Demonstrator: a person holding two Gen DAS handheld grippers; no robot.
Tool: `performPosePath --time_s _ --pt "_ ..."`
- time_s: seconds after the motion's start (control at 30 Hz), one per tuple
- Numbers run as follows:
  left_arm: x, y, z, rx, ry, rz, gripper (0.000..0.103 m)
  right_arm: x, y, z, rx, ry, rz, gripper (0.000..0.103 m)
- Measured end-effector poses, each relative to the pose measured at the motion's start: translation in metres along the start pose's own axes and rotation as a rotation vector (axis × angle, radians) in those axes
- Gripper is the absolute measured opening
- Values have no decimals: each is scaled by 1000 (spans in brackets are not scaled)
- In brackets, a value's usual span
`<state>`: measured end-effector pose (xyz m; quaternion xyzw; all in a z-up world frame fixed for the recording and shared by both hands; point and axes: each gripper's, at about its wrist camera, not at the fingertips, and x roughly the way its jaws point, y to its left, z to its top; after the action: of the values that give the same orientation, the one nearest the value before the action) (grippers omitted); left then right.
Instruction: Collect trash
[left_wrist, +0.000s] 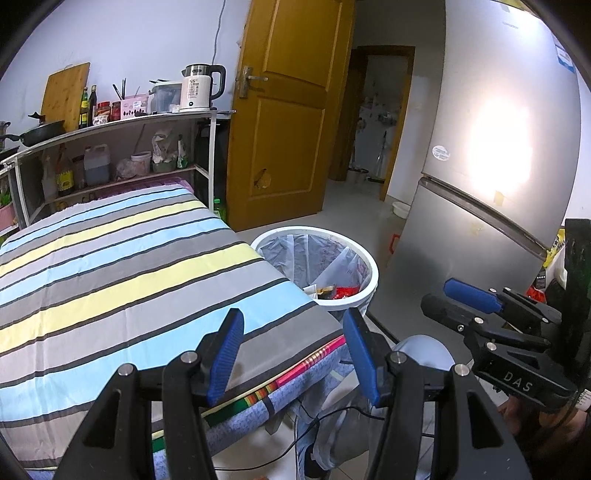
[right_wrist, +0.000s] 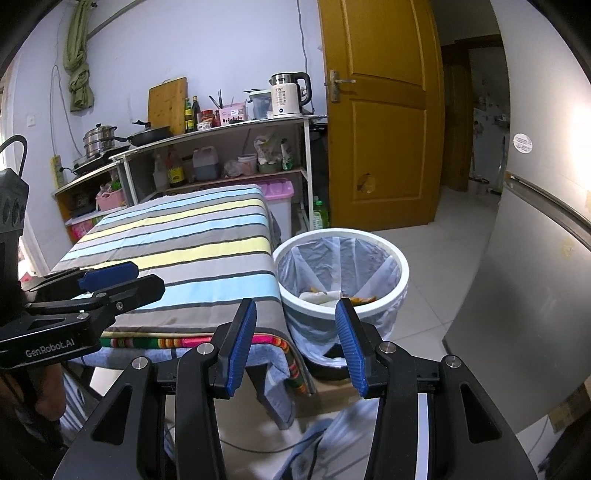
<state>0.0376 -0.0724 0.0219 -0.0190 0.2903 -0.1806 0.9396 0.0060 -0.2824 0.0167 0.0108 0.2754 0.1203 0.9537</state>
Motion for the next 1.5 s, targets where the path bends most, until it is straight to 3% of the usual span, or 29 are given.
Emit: performPosePath --time_s 1.5 --pt "1 8 0 -9 3 22 58 6 3 -3 -1 19 2 46"
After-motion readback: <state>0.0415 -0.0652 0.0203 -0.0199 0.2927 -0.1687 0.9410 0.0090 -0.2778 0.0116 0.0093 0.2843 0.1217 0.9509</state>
